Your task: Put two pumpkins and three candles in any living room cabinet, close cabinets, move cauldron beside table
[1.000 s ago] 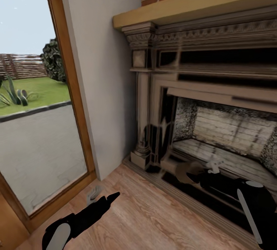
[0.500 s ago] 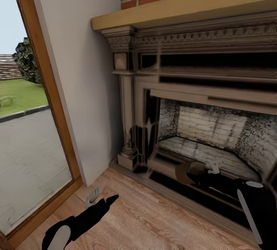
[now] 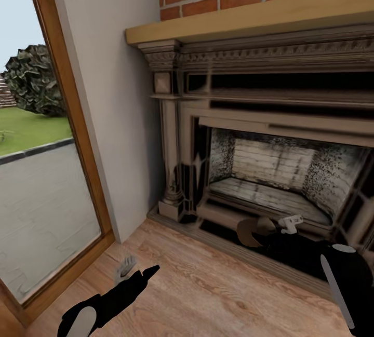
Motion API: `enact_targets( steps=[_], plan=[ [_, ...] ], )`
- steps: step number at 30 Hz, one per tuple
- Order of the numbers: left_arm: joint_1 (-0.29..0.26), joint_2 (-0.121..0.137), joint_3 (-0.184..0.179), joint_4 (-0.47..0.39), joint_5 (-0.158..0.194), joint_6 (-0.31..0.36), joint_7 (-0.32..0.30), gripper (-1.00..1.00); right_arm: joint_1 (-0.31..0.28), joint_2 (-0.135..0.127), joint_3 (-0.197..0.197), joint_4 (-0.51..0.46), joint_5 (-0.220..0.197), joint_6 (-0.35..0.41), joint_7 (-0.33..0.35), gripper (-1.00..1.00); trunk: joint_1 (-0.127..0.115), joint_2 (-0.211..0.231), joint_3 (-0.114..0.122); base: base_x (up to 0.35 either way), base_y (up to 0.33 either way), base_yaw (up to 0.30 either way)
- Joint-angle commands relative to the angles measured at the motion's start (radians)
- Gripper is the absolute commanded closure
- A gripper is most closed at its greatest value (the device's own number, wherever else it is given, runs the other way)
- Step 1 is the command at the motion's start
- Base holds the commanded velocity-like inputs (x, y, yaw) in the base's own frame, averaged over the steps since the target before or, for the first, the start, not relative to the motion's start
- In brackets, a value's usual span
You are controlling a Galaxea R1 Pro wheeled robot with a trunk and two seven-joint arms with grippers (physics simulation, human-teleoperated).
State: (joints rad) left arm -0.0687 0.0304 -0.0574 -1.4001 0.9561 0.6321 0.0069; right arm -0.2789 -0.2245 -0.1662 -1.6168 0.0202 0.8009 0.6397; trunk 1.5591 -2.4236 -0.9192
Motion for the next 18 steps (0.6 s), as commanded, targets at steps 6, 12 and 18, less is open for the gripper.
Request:
enact_targets(
  steps=[6,12,18],
  plan=[
    [0.000,-0.001,-0.001,0.002,0.000,0.001,0.002,-1.00,-0.002,-0.002,-0.001,-0.001,-0.003,0.008,0.005,1.00,-0.001,0.000,-0.001,-0.300,0.082,-0.298],
    [0.000,-0.001,-0.001,0.003,0.001,0.001,0.002,-1.00,-0.002,-0.001,-0.001,-0.001,-0.003,0.008,0.005,1.00,-0.001,0.000,-0.001,-0.332,0.002,-0.299],
    [0.000,-0.001,0.000,0.003,0.000,0.001,0.002,-1.00,-0.002,-0.002,-0.002,-0.001,-0.003,0.008,0.005,1.00,-0.001,0.000,-0.001,-0.337,0.000,-0.299]
  ],
)
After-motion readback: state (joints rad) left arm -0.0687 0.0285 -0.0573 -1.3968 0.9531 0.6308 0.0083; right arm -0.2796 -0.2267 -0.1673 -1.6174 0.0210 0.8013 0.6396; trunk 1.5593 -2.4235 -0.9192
